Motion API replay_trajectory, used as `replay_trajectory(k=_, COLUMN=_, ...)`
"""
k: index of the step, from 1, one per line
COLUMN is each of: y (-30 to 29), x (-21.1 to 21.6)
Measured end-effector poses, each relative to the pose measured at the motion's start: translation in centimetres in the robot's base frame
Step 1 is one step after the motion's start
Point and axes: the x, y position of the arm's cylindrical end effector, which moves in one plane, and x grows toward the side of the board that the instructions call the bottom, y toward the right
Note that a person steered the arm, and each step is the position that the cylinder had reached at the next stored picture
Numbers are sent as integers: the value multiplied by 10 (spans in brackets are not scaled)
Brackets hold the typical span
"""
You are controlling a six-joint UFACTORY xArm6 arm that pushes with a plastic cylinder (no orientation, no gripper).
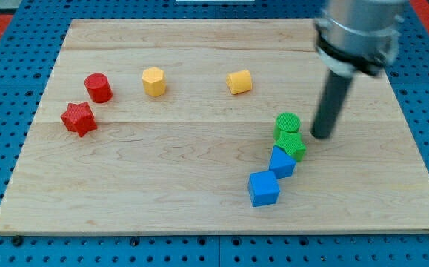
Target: Adjust the green and blue blocks to form a line
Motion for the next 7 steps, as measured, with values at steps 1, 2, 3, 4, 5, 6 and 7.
replay_trajectory(k=1, y=-2, x=-6)
replay_trajectory(k=2, y=-55, x=-26)
replay_trajectory(k=3, y=-45, x=-44)
replay_trajectory(k=4, y=-17, x=-35)
replay_trajectory(k=5, y=-32, x=4)
replay_trajectory(k=6, y=-55, x=44)
replay_trajectory(k=7, y=-72, x=44)
